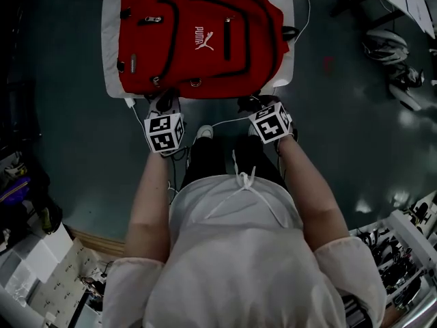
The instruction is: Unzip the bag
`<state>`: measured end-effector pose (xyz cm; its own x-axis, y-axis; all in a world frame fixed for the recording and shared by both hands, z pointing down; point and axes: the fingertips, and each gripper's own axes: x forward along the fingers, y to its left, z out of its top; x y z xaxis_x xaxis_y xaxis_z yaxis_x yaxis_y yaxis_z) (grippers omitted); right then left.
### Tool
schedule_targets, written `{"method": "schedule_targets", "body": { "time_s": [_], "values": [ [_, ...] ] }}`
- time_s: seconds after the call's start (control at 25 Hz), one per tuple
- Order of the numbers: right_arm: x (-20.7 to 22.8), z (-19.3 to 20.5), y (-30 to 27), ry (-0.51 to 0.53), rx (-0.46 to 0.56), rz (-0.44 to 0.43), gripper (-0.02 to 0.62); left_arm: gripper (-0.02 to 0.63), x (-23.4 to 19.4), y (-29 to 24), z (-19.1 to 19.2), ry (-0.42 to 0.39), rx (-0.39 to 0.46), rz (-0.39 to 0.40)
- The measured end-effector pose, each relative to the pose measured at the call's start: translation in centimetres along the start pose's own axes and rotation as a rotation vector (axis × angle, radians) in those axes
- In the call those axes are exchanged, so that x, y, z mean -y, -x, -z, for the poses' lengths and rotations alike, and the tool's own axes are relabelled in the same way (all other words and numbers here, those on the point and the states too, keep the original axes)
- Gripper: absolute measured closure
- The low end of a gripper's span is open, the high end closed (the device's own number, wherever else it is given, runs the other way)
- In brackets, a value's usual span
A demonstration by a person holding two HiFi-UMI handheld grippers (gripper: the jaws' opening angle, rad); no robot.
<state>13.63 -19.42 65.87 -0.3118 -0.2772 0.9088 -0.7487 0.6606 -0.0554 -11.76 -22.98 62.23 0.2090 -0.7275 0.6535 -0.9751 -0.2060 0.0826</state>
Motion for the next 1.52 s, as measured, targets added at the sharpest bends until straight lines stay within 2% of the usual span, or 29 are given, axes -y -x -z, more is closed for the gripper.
{"method": "schedule_targets", "body": {
  "time_s": [0.28,0.48,0.76,0.96,1.08,1.16,1.2,1.4,1.52],
  "values": [
    [2.9,0.5,0.7,0.048,-0.028,-0.001,0.56,0.586,-0.1,0.0,0.0,0.006,-0.015,-0.076],
    [4.4,1.0,1.1,0.025,-0.063,-0.005,0.56,0.586,-0.2,-0.1,0.2,0.014,-0.03,-0.108],
    [6.3,0.6,1.7,0.013,-0.052,-0.022,0.56,0.586,-0.2,-0.2,0.2,0.024,-0.038,-0.12],
    [5.8,1.5,1.7,-0.026,-0.056,-0.02,0.558,0.586,-0.2,-0.2,0.4,0.03,-0.048,-0.118],
    [4.7,1.9,1.9,-0.029,-0.022,-0.019,0.552,0.586,-0.1,-0.2,0.4,0.023,-0.051,-0.108],
    [3.8,1.5,2.3,-0.03,0.021,-0.03,0.482,0.586,-0.1,0.0,0.2,0.035,-0.034,-0.09],
    [3.5,1.0,2.6,-0.033,0.046,-0.03,0.474,0.586,0.0,0.2,0.1,0.044,-0.023,-0.082],
    [2.1,-2.9,5.0,-0.071,0.15,-0.013,0.48,0.586,1.1,2.2,-2.8,0.026,0.084,-0.055],
    [1.8,-5.6,6.4,-0.064,0.205,0.011,0.498,0.586,3.1,3.4,-6.2,0.01,0.166,0.005]
  ]
}}
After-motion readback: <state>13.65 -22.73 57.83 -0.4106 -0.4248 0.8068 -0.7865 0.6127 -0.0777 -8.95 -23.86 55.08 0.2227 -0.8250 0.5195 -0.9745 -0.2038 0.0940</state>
